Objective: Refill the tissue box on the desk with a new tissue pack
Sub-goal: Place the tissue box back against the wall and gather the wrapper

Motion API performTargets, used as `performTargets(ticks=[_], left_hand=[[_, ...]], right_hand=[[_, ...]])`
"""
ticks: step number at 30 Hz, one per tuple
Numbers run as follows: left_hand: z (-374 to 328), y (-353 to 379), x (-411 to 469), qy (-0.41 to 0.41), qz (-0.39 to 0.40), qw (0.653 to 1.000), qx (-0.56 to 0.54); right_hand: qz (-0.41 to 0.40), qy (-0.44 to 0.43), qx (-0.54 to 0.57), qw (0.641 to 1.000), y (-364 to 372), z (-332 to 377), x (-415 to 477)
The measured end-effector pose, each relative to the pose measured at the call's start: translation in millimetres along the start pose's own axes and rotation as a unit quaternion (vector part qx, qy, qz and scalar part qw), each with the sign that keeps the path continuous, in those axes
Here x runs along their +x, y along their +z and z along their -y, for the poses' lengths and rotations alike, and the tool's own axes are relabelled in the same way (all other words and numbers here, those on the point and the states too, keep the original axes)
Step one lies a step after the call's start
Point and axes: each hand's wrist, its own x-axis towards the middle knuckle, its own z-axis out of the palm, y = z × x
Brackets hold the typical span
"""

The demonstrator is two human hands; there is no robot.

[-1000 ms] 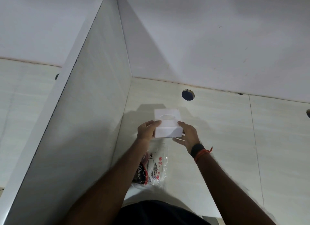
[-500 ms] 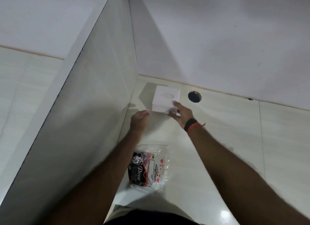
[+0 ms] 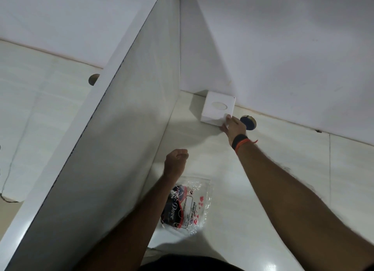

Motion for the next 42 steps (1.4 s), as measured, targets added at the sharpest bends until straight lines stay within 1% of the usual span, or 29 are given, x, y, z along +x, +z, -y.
performTargets(ticks=[1, 3, 5, 6, 8, 10, 11, 12, 14, 16, 18, 21, 23, 25, 28, 31, 34, 36, 38, 39, 42], left_hand=[[2.7, -0.1, -2.3, 0.011, 0.003, 1.0, 0.016], [7.4, -0.1, -8.8, 0.038, 0.009, 0.998, 0.048], [12.3, -0.6, -15.4, 0.057, 0.011, 0.995, 0.082], [15.5, -1.8, -18.8, 0.063, 0.017, 0.993, 0.101], [24.1, -6.7, -25.5, 0.089, 0.02, 0.983, 0.162], [36.1, -15.7, -31.1, 0.133, -0.021, 0.951, 0.277], [41.8, -21.9, -34.7, 0.143, -0.048, 0.934, 0.325], [46.9, -28.2, -38.7, 0.134, -0.071, 0.923, 0.353], [59.1, -40.2, -45.5, 0.097, -0.092, 0.92, 0.367], [71.8, -49.4, -51.0, 0.059, -0.082, 0.931, 0.351], [80.6, -54.1, -56.4, 0.038, -0.077, 0.945, 0.316], [85.5, -55.8, -65.7, 0.014, -0.09, 0.96, 0.266], [88.7, -55.6, -74.4, -0.006, -0.067, 0.964, 0.258], [96.2, -55.2, -83.5, -0.029, -0.031, 0.967, 0.252], [112.6, -55.9, -91.3, -0.059, -0.004, 0.975, 0.215], [120.8, -61.1, -96.5, -0.07, 0.004, 0.99, 0.126], [111.4, -68.3, -105.5, -0.075, 0.02, 0.997, 0.013], [101.9, -72.4, -112.0, -0.074, 0.05, 0.995, -0.04], [96.4, -77.8, -117.5, -0.072, 0.094, 0.991, -0.066], [94.0, -80.8, -120.2, -0.065, 0.117, 0.989, -0.067], [85.6, -92.2, -130.4, -0.05, 0.165, 0.983, -0.067]], right_hand=[[-0.005, -0.005, 0.007, 1.0, -5.4, -2.6, 1.5], [-0.009, -0.003, 0.059, 0.998, -17.6, -8.0, -2.5], [-0.008, 0.008, 0.111, 0.994, -31.0, -12.8, -17.3], [-0.002, 0.013, 0.116, 0.993, -37.0, -16.3, -29.1], [0.022, 0.024, 0.088, 0.996, -48.9, -29.6, -57.5], [0.026, 0.036, 0.027, 0.999, -62.5, -52.8, -84.2], [0.017, 0.039, -0.007, 0.999, -70.5, -66.2, -96.0], [0.008, 0.043, -0.036, 0.998, -78.7, -80.7, -106.2], [-0.011, 0.051, -0.103, 0.993, -93.5, -106.9, -124.0], [-0.021, 0.056, -0.18, 0.982, -103.6, -125.8, -138.9], [-0.013, 0.062, -0.235, 0.97, -106.3, -137.4, -151.1], [-0.001, 0.064, -0.334, 0.94, -102.3, -146.4, -164.5], [0.011, 0.054, -0.381, 0.923, -99.1, -152.9, -170.6], [0.032, 0.042, -0.403, 0.914, -96.6, -159.7, -175.1], [0.081, 0.048, -0.4, 0.912, -95.1, -168.5, -180.7], [0.103, 0.058, -0.391, 0.913, -96.1, -170.7, -189.3], [0.107, 0.054, -0.353, 0.928, -97.3, -162.7, -201.8], [0.114, 0.09, -0.293, 0.945, -101.6, -155.7, -215.0], [0.116, 0.126, -0.234, 0.957, -108.2, -152.0, -230.1], [0.111, 0.13, -0.224, 0.96, -111.0, -151.5, -238.0], [0.076, 0.075, -0.264, 0.959, -114.8, -149.2, -264.8]])
